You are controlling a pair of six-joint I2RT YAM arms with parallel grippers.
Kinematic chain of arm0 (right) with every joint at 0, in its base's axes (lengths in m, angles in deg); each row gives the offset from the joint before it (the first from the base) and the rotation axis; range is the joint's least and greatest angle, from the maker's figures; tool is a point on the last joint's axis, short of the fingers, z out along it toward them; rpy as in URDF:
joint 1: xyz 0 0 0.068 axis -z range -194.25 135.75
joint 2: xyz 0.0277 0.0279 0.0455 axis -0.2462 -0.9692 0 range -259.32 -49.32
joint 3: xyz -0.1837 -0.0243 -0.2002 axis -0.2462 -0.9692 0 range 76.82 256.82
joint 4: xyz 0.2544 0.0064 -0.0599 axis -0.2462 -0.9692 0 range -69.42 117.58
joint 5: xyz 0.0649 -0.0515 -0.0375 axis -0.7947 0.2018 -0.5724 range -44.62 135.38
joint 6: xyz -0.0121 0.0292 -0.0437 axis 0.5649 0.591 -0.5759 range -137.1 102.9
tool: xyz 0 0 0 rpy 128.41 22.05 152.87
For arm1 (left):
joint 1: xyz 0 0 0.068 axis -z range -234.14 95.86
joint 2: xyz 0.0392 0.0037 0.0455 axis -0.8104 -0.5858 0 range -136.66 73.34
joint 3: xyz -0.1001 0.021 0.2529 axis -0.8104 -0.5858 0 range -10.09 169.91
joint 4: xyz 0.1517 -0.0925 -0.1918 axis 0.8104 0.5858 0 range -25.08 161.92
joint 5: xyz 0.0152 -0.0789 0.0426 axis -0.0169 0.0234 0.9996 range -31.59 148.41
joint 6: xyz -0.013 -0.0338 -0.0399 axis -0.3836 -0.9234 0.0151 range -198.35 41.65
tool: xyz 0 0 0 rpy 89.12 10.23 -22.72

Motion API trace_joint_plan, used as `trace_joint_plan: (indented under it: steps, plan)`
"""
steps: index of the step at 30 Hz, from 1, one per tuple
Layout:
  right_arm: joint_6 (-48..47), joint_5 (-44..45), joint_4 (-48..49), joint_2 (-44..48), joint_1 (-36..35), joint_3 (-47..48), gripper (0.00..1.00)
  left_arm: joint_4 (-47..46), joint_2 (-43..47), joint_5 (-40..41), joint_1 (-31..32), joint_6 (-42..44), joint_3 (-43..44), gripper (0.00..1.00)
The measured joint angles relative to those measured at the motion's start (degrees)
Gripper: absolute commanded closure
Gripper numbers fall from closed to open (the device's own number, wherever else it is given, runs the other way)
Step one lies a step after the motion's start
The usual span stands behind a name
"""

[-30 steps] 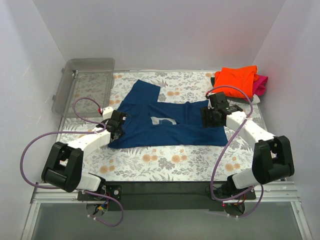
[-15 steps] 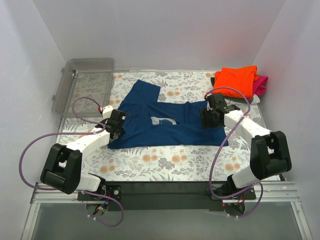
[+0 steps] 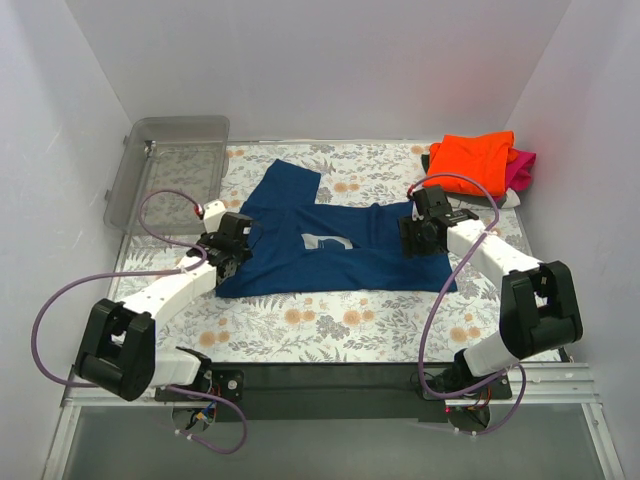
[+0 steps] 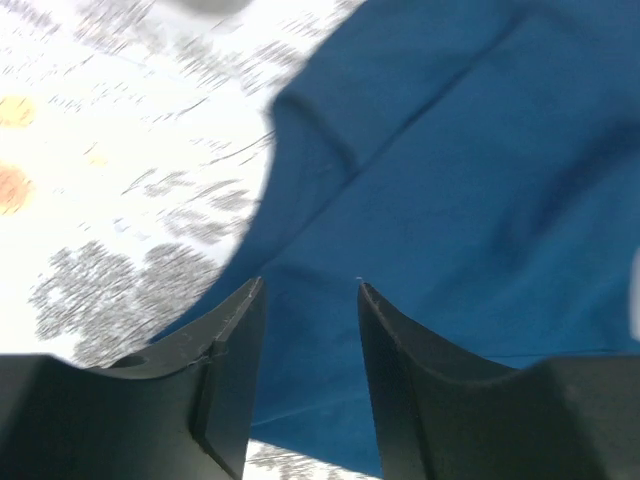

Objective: Fold and stack the t-shirts
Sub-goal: Fold the tshirt

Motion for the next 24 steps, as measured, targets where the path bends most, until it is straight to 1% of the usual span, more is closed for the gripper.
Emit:
trace_joint_plan:
  steps: [3,4,6,7,10,11,17,24]
  plan:
    - [0.0,0.0,0.0,-0.7,-0.1,1.2,0.43,-1.1,-2.4,0.3,2.2,0.8,4.2,0.54]
    - [0.0,0.0,0.0,-1.0,-0.1,1.7,0.43,-1.8,-4.3,0.3,3.0,1.3,6.4,0.51]
    - [0.0,0.0,0.0,-1.6,-0.2,2.6,0.43,-3.7,-8.6,-0.1,4.2,2.3,11.3,0.46]
    - [0.0,0.0,0.1,-1.9,-0.2,3.1,0.43,-5.0,-11.1,-0.5,4.7,2.9,13.8,0.42]
    - [0.0,-0.1,0.2,-2.2,-0.2,4.0,0.43,-8.8,-19.1,-1.2,5.2,5.4,21.4,0.38]
    - [0.0,-0.2,0.4,-2.2,-0.2,4.1,0.43,-10.1,-22.4,-1.3,5.1,6.4,24.3,0.35]
    - [0.0,-0.1,1.0,-2.1,-0.3,4.2,0.42,-15.7,-41.5,-3.8,5.1,11.9,43.0,0.32]
    - [0.0,-0.2,2.8,-0.3,-0.3,3.6,0.42,-18.6,-58.4,-5.9,4.9,17.9,61.2,0.32]
